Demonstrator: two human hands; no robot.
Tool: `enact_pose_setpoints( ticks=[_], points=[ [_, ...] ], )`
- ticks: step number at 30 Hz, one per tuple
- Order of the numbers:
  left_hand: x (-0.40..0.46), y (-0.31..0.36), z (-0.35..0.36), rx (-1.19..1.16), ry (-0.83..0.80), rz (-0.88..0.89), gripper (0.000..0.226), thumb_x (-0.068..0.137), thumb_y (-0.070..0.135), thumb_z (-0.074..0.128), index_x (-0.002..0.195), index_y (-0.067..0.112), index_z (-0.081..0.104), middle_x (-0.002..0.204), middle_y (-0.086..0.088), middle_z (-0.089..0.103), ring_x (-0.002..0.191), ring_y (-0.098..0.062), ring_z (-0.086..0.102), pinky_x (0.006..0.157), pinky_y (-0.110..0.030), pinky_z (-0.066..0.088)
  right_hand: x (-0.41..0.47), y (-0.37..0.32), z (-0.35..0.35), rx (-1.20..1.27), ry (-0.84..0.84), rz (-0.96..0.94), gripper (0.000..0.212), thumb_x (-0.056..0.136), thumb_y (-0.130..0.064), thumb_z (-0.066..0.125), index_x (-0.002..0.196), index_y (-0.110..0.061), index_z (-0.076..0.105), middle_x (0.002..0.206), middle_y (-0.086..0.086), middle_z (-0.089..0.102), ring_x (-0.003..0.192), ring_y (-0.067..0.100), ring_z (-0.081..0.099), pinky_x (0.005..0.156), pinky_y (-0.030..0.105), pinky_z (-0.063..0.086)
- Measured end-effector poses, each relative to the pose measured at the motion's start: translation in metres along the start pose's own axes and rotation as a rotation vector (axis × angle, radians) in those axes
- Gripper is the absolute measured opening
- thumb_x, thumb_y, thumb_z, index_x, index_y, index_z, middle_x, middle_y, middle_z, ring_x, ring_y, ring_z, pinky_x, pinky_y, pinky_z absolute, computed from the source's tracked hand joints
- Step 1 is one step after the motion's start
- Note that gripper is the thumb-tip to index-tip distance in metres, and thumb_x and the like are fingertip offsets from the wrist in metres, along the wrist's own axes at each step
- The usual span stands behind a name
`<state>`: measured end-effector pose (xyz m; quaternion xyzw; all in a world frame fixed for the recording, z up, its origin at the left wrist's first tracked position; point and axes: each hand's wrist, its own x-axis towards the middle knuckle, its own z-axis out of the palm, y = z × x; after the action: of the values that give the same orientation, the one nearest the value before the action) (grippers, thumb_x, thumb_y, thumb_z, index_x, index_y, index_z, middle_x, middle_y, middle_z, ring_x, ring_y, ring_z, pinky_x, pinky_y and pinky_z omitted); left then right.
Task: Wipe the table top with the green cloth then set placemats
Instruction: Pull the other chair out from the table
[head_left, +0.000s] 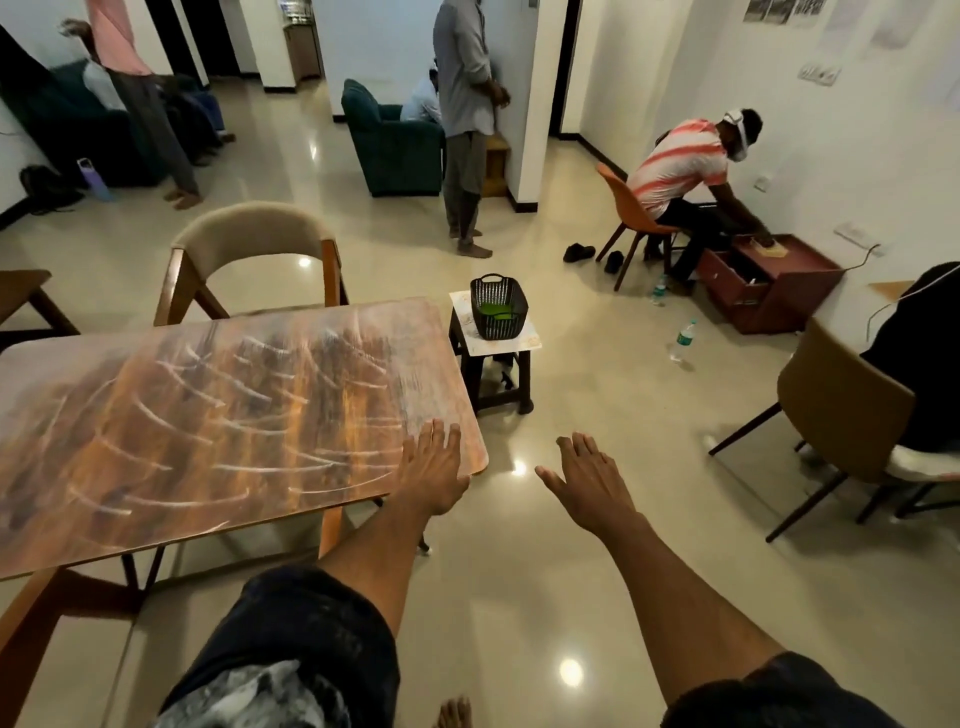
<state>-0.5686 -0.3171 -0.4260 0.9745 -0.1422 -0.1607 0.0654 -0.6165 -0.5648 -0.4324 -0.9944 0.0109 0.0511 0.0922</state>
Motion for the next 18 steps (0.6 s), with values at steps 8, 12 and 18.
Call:
enact_pose_setpoints(
  ticks=[8, 12, 18],
  points=[
    [0.073, 0.010, -0.033, 0.048, 0.059, 0.072, 0.085, 0.109, 0.046, 0.044, 0.166, 0.009, -0.006, 0.174, -0.018, -0.007, 0.162, -0.034, -0.004, 0.129, -0.054, 0.004, 0.061, 0.022, -0.017, -0.008, -0.005, 0.042, 0.065, 0.109, -0.058, 0.033, 0.154, -0.011, 0.035, 0.168, 0.017, 0.027, 0.161, 0.032, 0.017, 0.123, 0.044, 0.029],
    [0.094, 0.012, -0.037, 0.038, 0.061, 0.085, 0.086, 0.109, 0.045, 0.045, 0.166, 0.009, -0.008, 0.174, -0.017, -0.008, 0.162, -0.033, -0.006, 0.129, -0.054, 0.004, 0.081, 0.029, -0.019, -0.031, -0.014, 0.041, 0.065, 0.109, -0.058, 0.033, 0.154, -0.011, 0.035, 0.168, 0.017, 0.027, 0.161, 0.032, 0.017, 0.122, 0.044, 0.030],
    [0.135, 0.010, -0.047, 0.041, 0.066, 0.062, 0.086, 0.109, 0.045, 0.044, 0.166, 0.009, -0.008, 0.174, -0.017, -0.009, 0.162, -0.034, -0.006, 0.129, -0.054, 0.005, 0.128, 0.034, -0.030, -0.022, -0.020, 0.018, 0.070, 0.108, -0.059, 0.031, 0.158, -0.011, 0.031, 0.171, 0.018, 0.022, 0.162, 0.033, 0.014, 0.124, 0.044, 0.026]
  ],
)
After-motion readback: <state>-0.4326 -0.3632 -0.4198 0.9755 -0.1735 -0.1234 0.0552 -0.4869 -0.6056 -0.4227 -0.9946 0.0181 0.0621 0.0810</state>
